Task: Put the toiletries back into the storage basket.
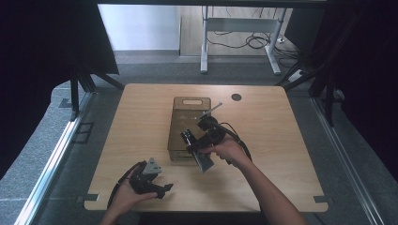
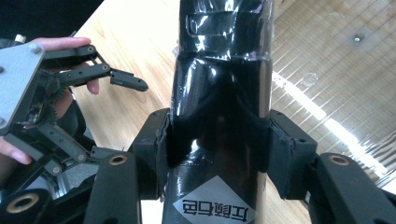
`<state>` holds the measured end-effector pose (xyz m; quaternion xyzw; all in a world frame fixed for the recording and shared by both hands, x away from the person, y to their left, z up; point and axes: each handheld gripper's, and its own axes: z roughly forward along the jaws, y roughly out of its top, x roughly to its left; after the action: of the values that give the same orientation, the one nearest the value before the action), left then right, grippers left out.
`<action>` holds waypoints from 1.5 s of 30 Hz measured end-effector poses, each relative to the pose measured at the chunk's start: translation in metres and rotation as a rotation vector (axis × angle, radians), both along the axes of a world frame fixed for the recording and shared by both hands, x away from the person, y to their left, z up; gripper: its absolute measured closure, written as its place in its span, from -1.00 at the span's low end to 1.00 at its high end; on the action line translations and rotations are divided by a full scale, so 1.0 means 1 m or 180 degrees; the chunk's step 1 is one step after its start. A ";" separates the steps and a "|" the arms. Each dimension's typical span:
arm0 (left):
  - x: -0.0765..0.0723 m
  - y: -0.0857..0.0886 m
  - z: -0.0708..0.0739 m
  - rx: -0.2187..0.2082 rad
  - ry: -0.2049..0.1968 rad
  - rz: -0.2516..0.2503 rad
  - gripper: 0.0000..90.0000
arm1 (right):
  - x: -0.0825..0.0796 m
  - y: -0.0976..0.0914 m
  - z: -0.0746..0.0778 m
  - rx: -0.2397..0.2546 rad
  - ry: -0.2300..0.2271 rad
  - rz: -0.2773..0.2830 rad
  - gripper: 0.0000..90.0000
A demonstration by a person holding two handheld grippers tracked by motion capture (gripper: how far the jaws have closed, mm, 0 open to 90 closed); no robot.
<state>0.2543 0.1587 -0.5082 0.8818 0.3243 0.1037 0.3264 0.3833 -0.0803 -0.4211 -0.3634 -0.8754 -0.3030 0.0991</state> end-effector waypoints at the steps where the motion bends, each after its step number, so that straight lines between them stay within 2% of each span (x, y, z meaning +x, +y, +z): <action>1: 0.000 0.000 0.000 -0.0001 0.0000 -0.0003 -0.55 | 0.001 0.000 0.000 0.0001 0.0003 -0.0001 0.03; 29: 0.000 0.001 0.001 -0.0009 0.0006 -0.0008 -0.55 | 0.025 0.016 0.013 0.0012 0.0004 -0.0120 0.03; 45: 0.000 0.001 0.000 -0.0005 0.0007 -0.0012 -0.55 | 0.046 0.026 0.020 0.0046 0.0047 -0.0271 0.03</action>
<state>0.2544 0.1593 -0.5083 0.8823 0.3231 0.1018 0.3269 0.4290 -0.0544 -0.4011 -0.4018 -0.8562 -0.3105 0.0952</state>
